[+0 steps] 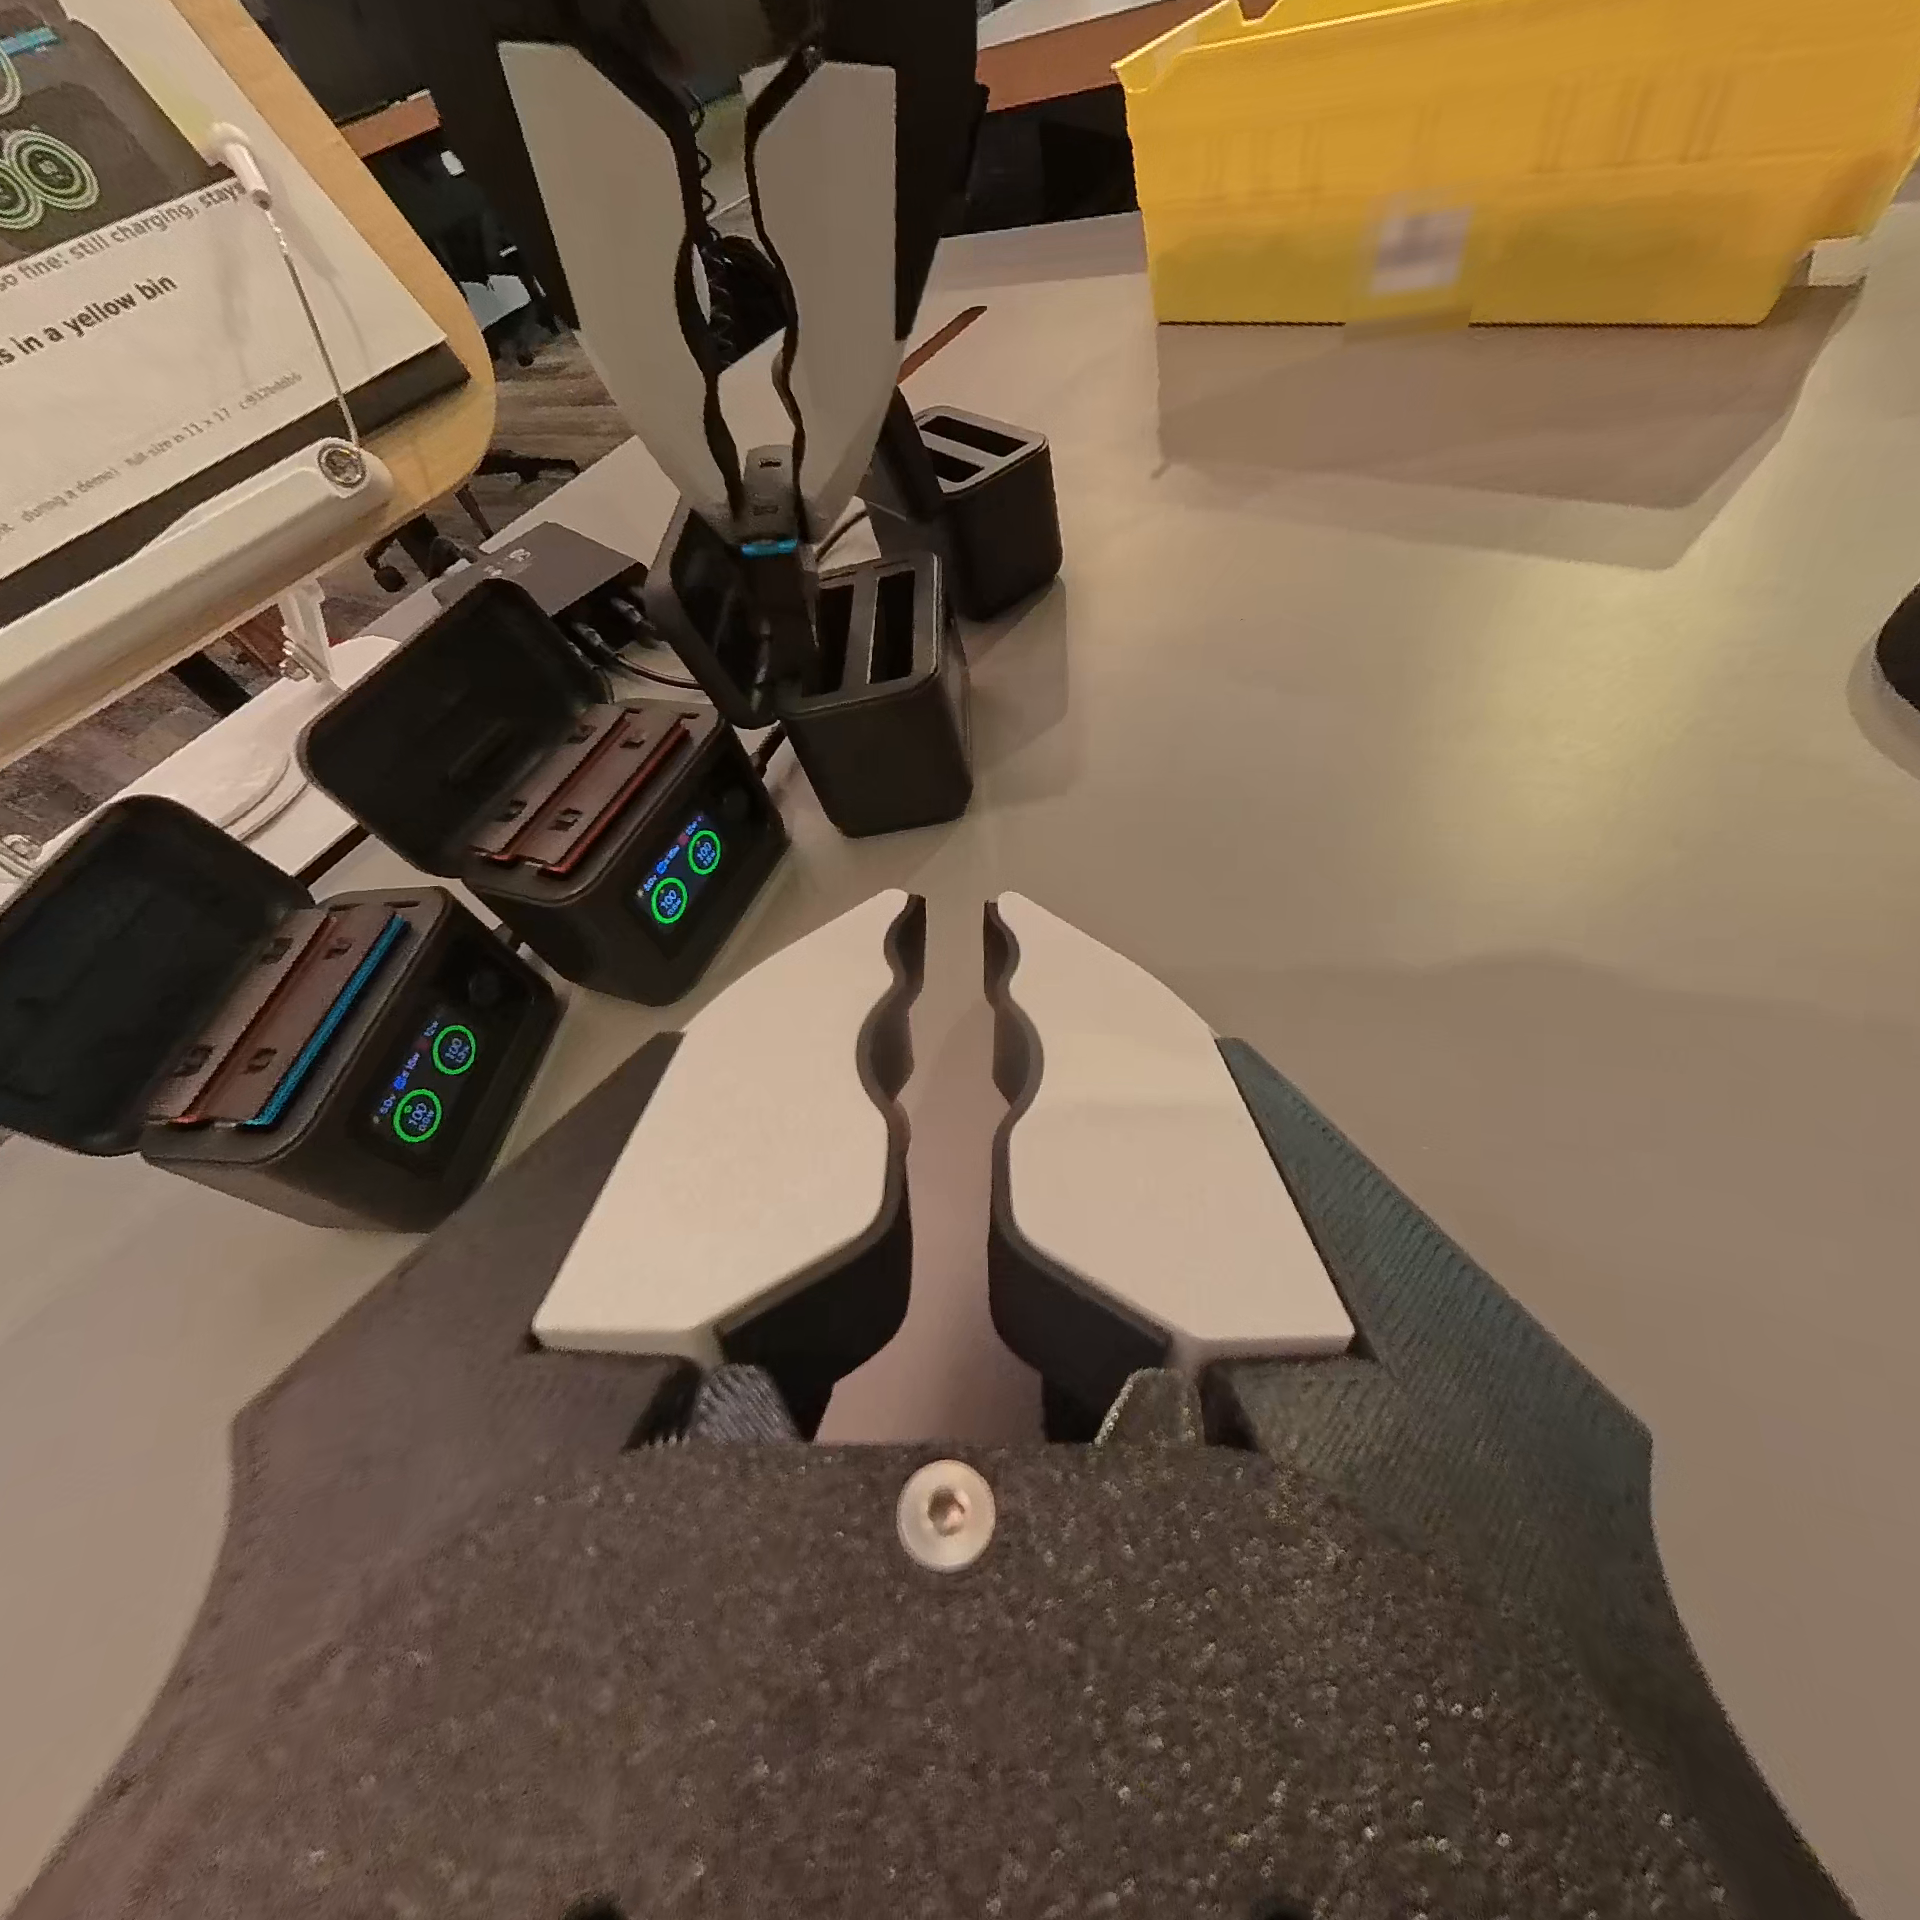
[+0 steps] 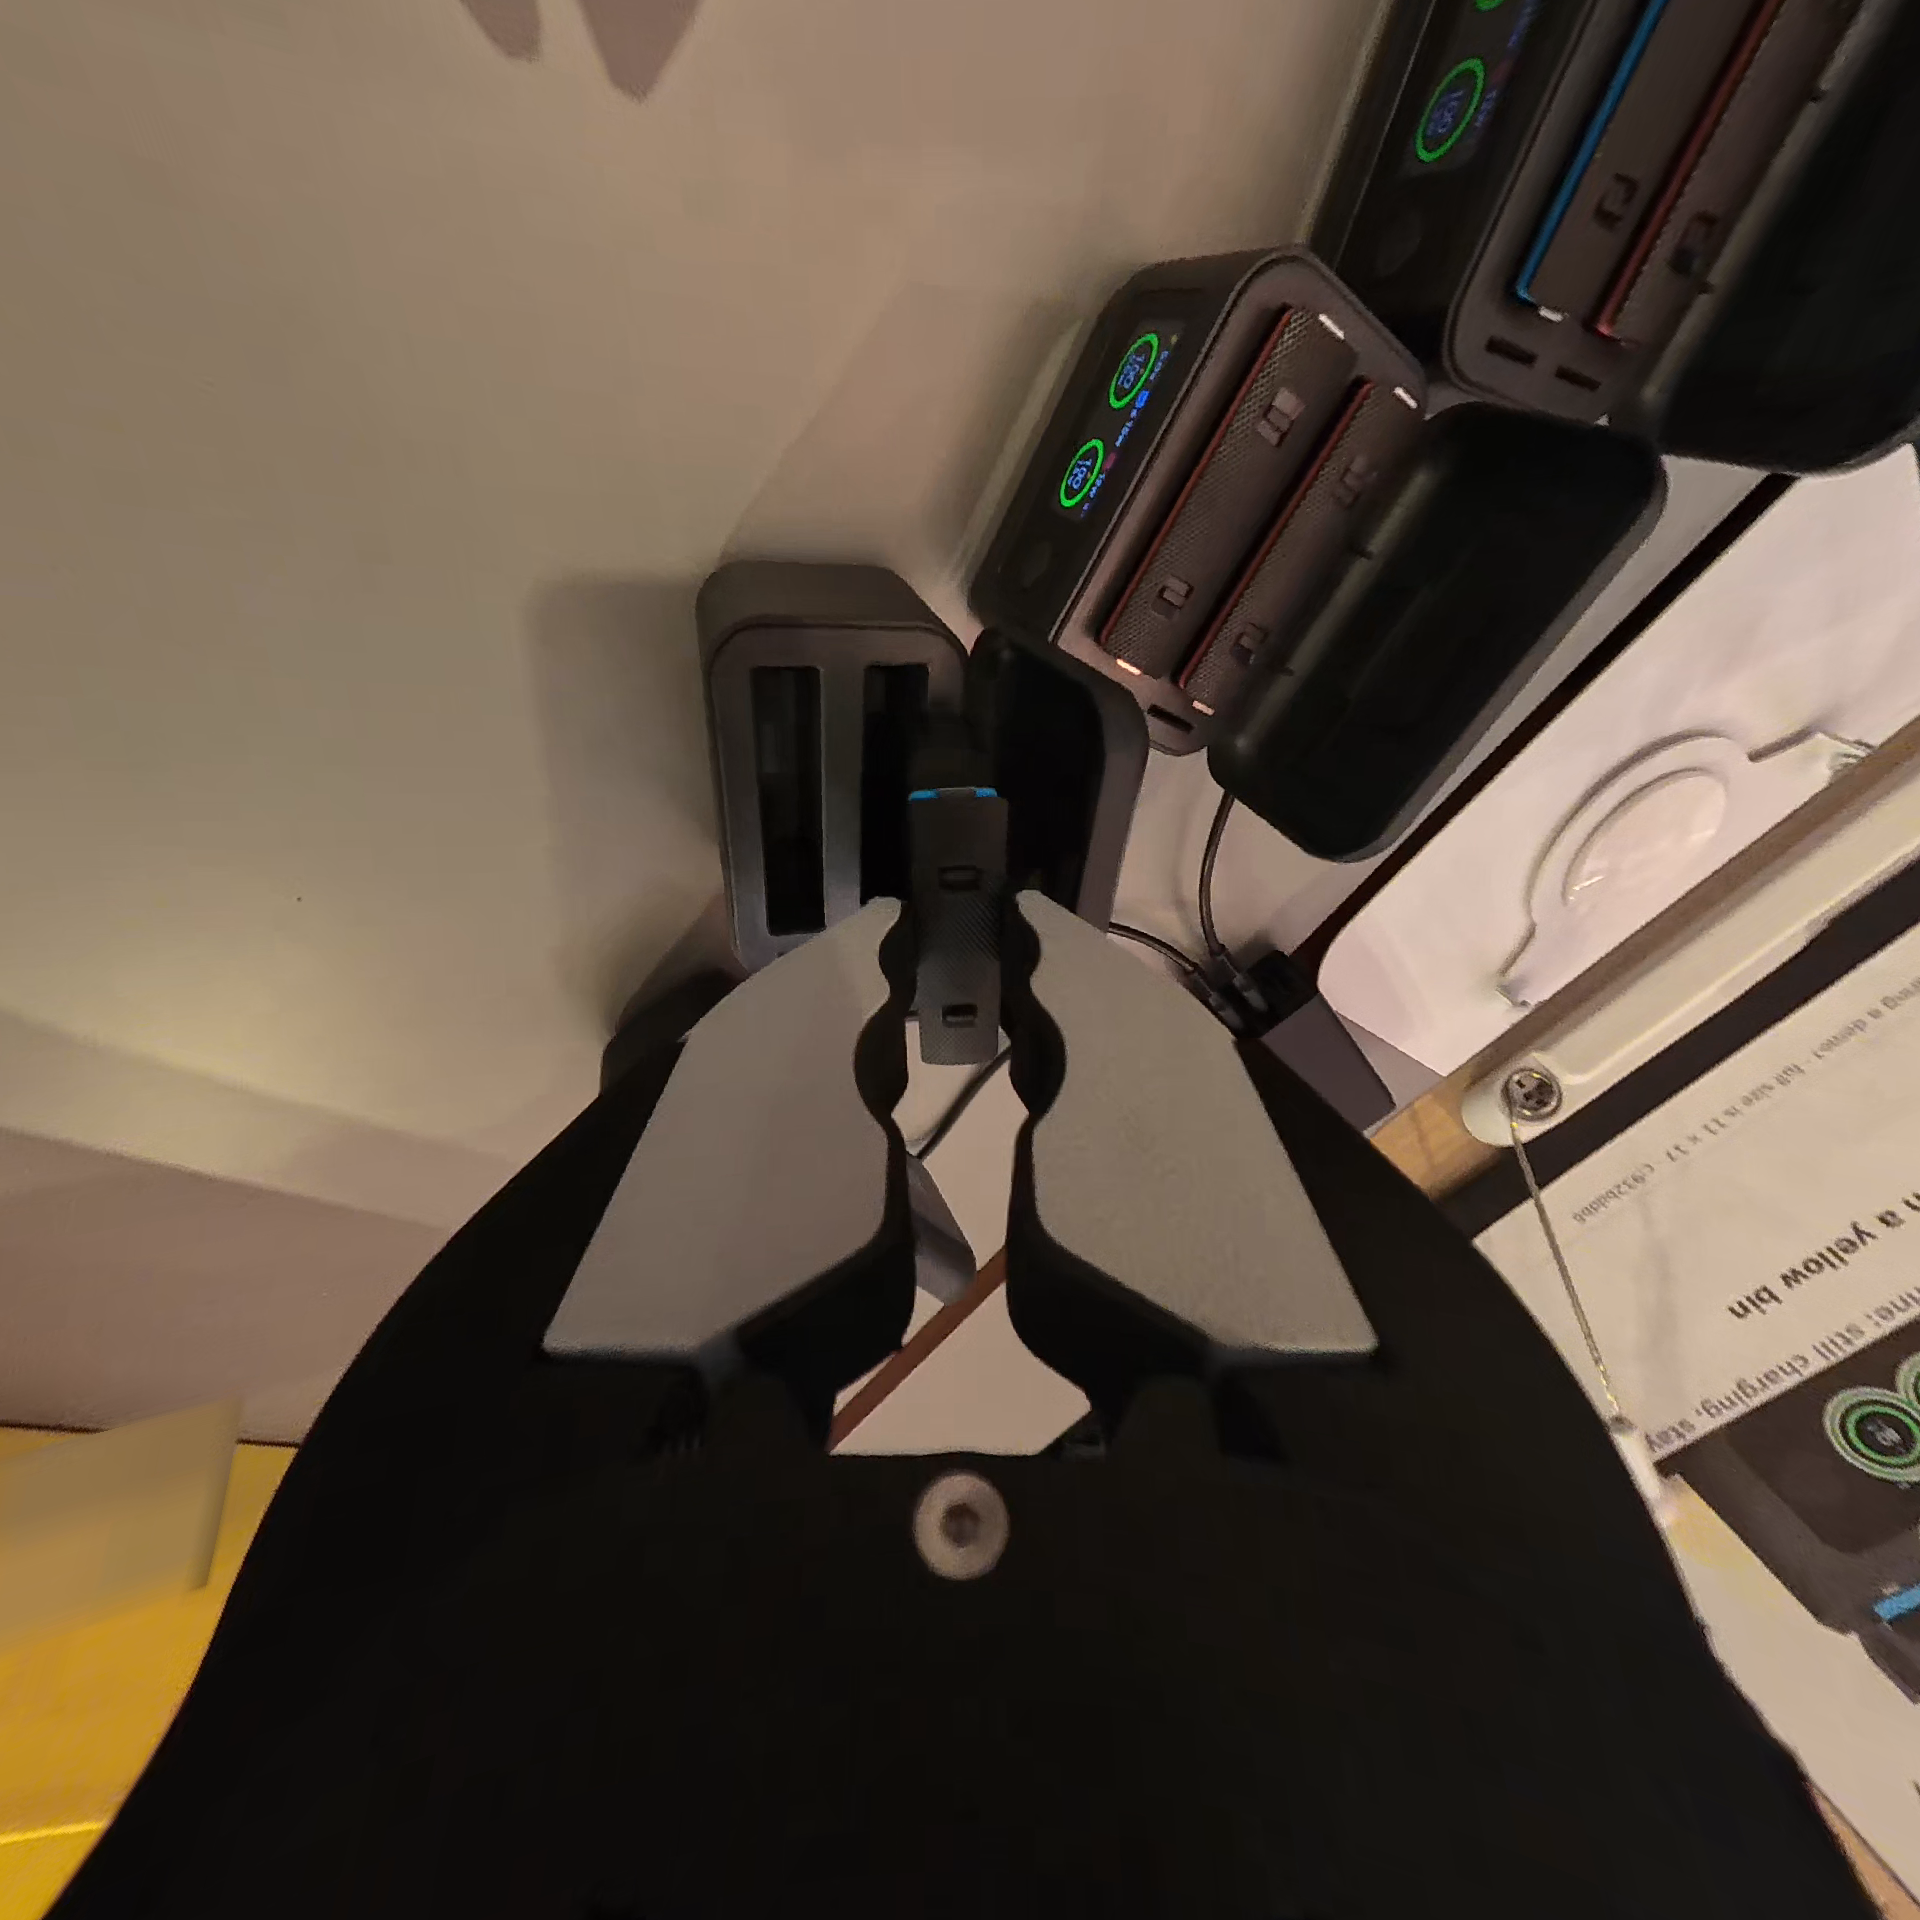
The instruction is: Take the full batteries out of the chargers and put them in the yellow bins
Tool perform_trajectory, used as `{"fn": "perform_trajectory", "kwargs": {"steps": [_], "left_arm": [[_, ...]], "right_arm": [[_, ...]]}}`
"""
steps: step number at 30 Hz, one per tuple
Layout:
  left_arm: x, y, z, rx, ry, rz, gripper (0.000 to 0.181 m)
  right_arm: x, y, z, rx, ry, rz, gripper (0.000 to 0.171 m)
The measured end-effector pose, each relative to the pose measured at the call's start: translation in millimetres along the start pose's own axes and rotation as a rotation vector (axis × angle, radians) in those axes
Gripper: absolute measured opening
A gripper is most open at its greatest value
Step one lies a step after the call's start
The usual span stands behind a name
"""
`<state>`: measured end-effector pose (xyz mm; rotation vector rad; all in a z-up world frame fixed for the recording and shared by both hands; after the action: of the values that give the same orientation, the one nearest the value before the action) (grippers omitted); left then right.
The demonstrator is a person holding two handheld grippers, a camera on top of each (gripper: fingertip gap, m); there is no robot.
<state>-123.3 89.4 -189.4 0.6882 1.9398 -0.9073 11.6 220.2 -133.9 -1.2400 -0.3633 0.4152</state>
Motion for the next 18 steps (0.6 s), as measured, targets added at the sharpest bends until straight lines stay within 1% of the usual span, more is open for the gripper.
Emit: {"fn": "perform_trajectory", "kwargs": {"steps": [5, 9, 12, 15, 18], "left_arm": [[-5, -4, -4, -0.031, -0.022, 0.037, 0.008], [-10, -10, -10, -0.097, -0.041, 0.073, 0.007], [-8, -11, -17, -0.175, -0.085, 0.043, 0.004], [-3, -13, -25, -0.238, -0.139, 0.013, 0.001], [2, -20, -36, -0.353, -0.188, -0.027, 0.000]], "right_arm": [[-7, 1, -1, -0.038, -0.023, 0.009, 0.014], [-8, 0, -3, -0.065, -0.027, 0.027, 0.014], [-6, 1, -4, -0.094, 0.009, 0.066, 0.014], [-2, 9, -6, -0.106, 0.012, 0.058, 0.015], [-2, 16, -9, -0.114, 0.007, 0.067, 0.015]]}}
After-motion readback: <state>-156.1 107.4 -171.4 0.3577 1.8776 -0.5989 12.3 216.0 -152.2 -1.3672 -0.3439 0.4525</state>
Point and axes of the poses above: each gripper's, where its closed fingertips meet, y out along the fingers, x out of its underside, z = x × y across the jaws, the point moved 7 cm from there along -y, back along the fingers, and after that the axes turned 9 degrees about y, right-handed, at the moved point
